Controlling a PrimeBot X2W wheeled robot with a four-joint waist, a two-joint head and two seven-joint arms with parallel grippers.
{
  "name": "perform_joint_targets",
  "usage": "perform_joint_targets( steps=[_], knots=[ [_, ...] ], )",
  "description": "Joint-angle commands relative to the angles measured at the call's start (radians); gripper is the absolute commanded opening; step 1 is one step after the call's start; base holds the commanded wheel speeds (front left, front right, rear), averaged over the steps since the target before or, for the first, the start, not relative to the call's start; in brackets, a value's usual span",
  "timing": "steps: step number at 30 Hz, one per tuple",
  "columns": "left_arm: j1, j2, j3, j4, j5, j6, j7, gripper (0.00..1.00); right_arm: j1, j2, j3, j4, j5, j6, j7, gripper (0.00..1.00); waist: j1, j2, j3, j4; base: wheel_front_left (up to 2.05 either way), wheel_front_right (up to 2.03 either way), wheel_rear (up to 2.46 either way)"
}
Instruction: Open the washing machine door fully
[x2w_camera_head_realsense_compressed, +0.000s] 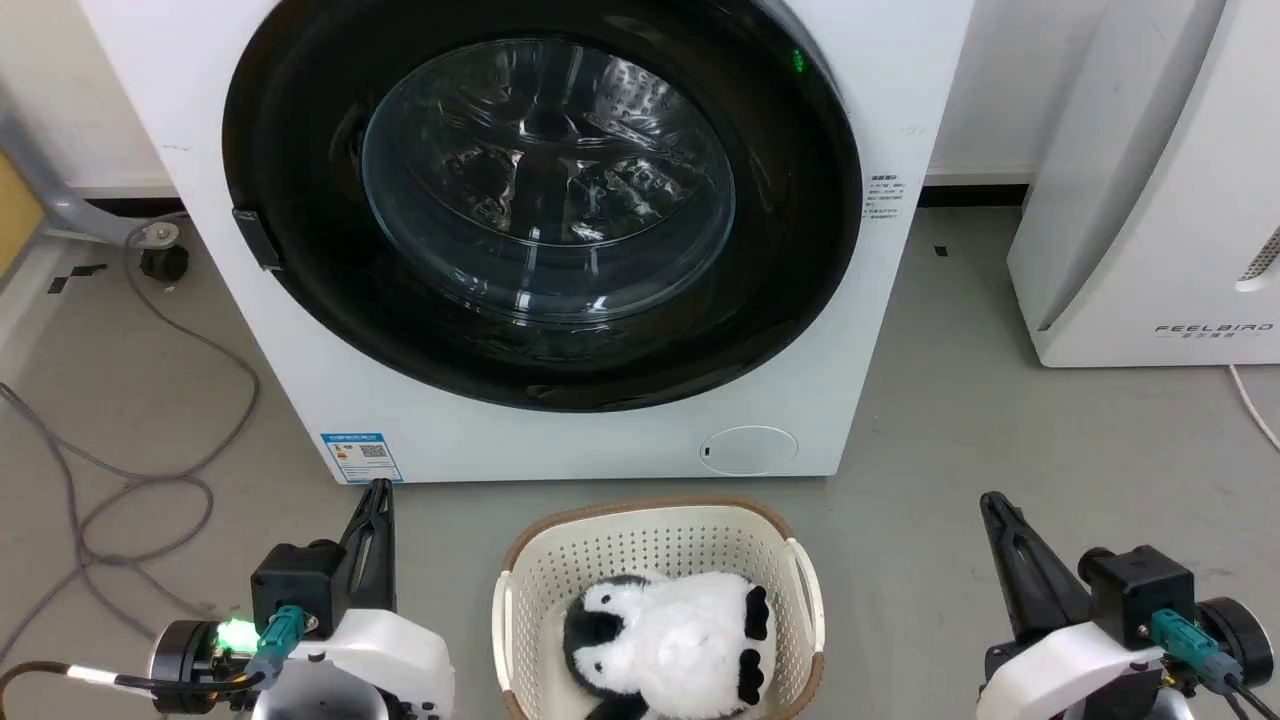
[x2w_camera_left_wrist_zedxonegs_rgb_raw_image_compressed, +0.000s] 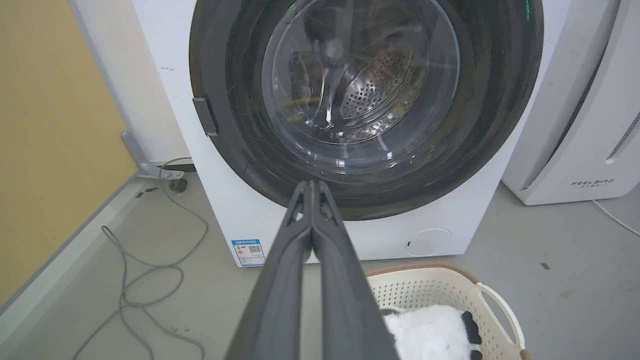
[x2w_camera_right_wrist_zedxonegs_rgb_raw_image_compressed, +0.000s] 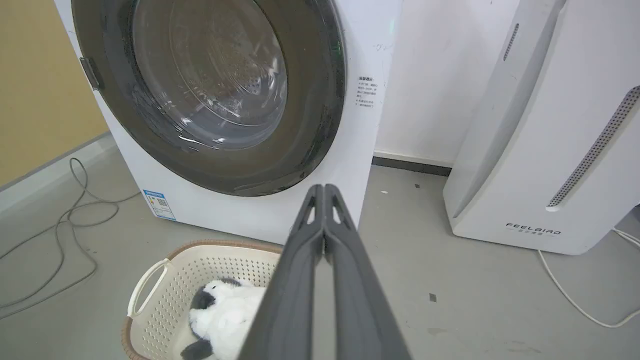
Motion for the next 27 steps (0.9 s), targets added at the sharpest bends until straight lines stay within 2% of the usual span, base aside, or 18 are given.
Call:
perform_joint_targets(
  steps=[1, 27],
  knots=[
    [0.015, 0.000, -0.001, -0.005, 0.003, 0.003, 0.000, 0.00, -0.012, 0.000, 0.000, 0.002, -0.008, 0.001, 0.001, 0.00, 0.0001, 0.0000, 0.000, 0.000, 0.00, 0.00, 0.00],
    [0.015, 0.000, -0.001, -0.005, 0.003, 0.003, 0.000, 0.00, -0.012, 0.000, 0.000, 0.002, -0.008, 0.001, 0.001, 0.00, 0.0001, 0.0000, 0.000, 0.000, 0.00, 0.00, 0.00]
  ],
)
